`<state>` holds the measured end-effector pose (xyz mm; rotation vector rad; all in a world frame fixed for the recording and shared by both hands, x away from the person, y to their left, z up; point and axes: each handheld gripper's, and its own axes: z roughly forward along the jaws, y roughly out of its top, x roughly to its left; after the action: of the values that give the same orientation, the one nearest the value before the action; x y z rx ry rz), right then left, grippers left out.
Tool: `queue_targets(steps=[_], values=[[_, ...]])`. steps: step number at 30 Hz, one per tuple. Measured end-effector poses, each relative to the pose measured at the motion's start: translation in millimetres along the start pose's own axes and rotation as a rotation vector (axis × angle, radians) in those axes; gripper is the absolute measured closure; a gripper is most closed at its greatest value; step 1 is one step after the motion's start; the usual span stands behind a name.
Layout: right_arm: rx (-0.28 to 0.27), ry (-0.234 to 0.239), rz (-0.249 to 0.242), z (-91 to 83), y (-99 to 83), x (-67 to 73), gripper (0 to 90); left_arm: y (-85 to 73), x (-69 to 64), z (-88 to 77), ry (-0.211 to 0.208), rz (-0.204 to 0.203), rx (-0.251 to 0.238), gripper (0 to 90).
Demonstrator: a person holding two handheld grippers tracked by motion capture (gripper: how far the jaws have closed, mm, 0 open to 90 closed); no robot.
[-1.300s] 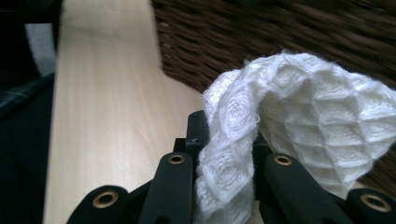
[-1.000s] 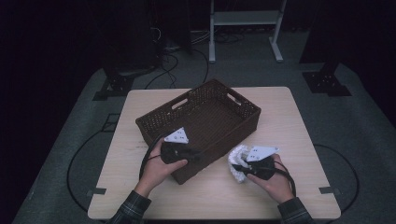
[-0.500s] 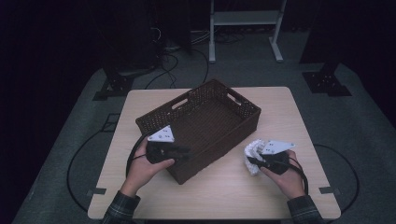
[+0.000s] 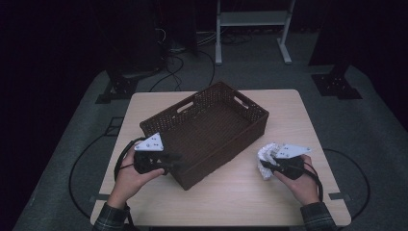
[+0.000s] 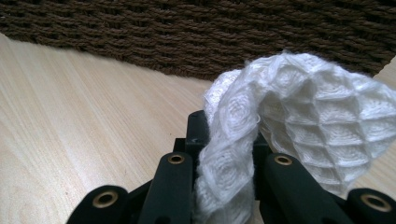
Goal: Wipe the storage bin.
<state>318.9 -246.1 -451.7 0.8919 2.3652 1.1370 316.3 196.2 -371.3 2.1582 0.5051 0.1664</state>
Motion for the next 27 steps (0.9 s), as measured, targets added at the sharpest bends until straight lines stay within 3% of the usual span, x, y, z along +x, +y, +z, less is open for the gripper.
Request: queue_targets(steps=[15, 22, 27], values=[[-0.003, -0.004, 0.005, -1.6, -0.2, -1.0, 77.7, -9.0, 1.7, -3.8, 0.035, 0.02, 0.05, 57.6], [-0.005, -0.006, 0.003, -2.1, -0.1, -1.6, 77.7, -9.7, 2.1, -0.3, 0.027, 0.02, 0.044, 57.5], [-0.005, -0.006, -0.001, -1.5, 0.2, -1.4, 77.7, -4.7, -2.6, 12.4, -0.003, 0.028, 0.02, 57.5]])
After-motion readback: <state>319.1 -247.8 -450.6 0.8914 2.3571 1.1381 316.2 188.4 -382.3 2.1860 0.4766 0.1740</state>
